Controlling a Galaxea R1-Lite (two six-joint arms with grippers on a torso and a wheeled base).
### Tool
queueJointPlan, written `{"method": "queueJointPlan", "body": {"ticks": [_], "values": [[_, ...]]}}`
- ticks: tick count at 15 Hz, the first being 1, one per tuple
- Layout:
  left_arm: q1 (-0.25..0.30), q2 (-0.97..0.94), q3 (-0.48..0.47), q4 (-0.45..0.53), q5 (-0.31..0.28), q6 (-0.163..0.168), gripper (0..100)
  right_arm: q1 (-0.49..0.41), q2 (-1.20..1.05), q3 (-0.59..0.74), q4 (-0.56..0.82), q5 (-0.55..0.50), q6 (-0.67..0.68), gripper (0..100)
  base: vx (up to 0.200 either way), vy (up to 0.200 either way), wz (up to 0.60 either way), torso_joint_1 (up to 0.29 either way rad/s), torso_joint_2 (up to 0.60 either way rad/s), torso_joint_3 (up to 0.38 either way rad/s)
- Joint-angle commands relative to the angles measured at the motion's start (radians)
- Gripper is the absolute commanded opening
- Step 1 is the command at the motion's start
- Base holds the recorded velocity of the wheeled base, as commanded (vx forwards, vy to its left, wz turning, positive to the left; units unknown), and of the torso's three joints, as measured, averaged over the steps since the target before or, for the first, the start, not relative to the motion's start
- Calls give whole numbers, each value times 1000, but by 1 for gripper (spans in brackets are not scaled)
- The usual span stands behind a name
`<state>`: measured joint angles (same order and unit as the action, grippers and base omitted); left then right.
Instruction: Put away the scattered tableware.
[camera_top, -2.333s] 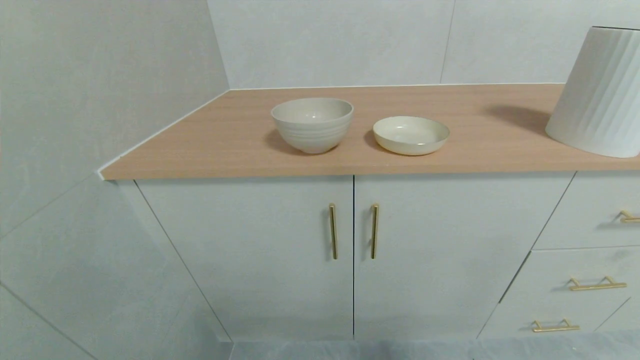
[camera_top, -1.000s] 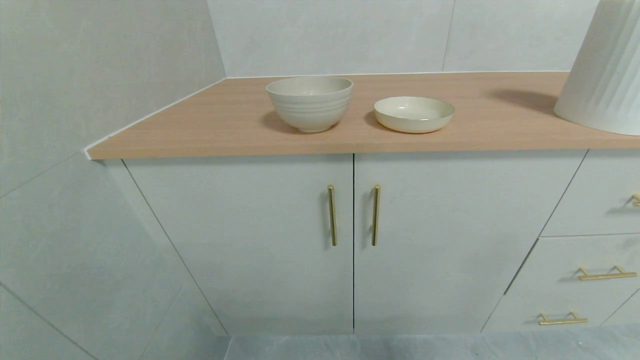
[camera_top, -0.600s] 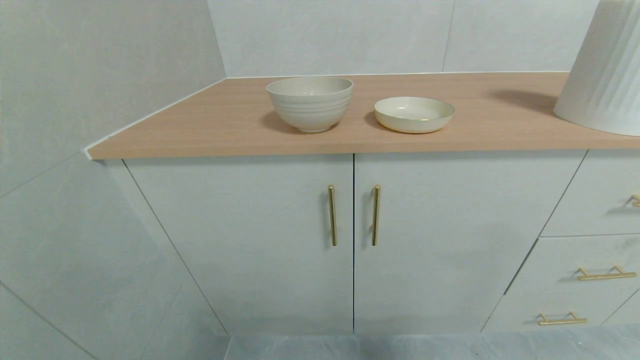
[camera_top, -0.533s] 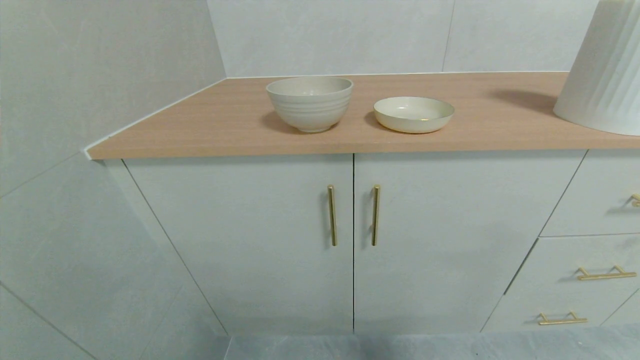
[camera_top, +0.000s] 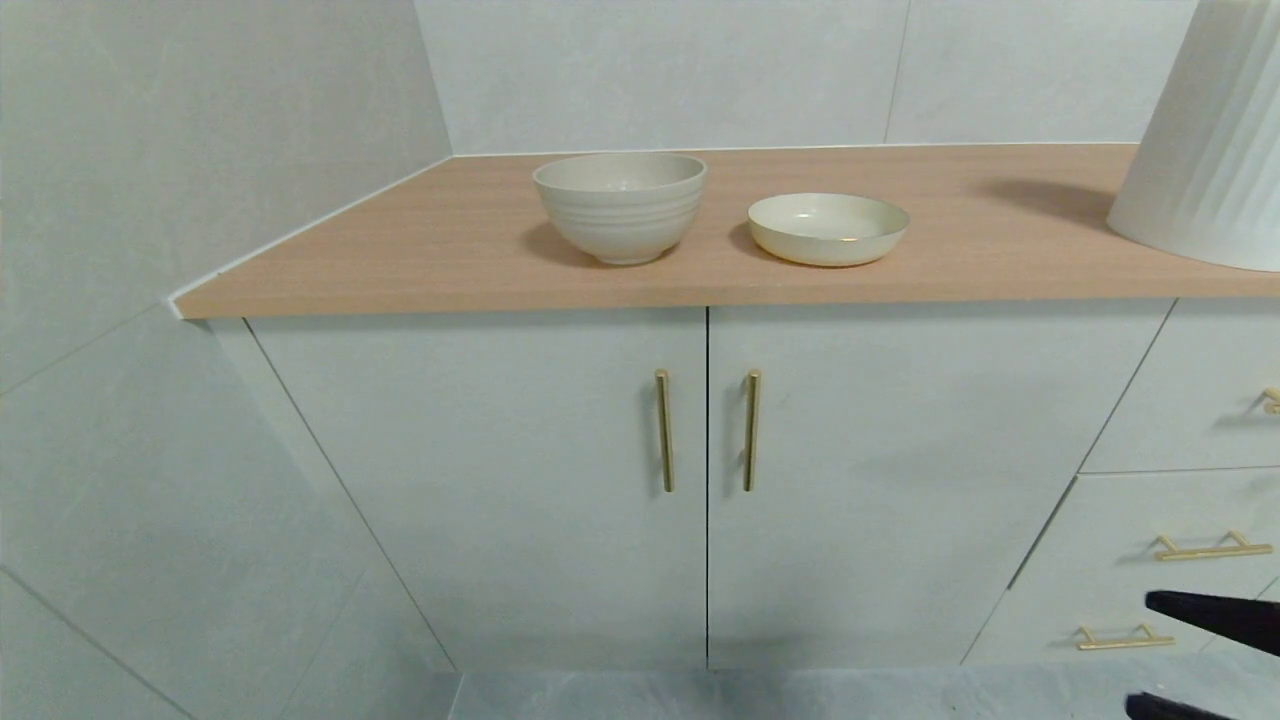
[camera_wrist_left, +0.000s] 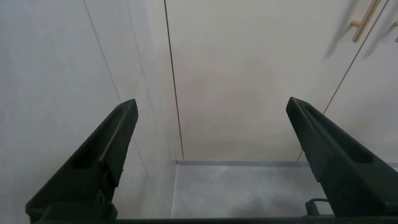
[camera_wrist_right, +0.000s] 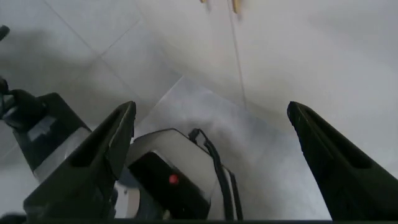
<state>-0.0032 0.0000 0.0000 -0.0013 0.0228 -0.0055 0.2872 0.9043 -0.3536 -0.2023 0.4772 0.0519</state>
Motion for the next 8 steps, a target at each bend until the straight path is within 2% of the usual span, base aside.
{"method": "queueJointPlan", "body": {"ticks": [1, 3, 8], "values": [[0, 0, 0, 0, 0, -1, 100, 138, 387, -116, -189, -75, 3, 100, 0, 0, 0, 0, 0, 0], [0, 0, 0, 0, 0, -1, 100, 162, 505, -185, -250, -85, 6, 100, 0, 0, 0, 0, 0, 0], [0, 0, 0, 0, 0, -1, 100, 245, 677, -492, -244, -86, 109, 100, 0, 0, 0, 0, 0, 0]]}}
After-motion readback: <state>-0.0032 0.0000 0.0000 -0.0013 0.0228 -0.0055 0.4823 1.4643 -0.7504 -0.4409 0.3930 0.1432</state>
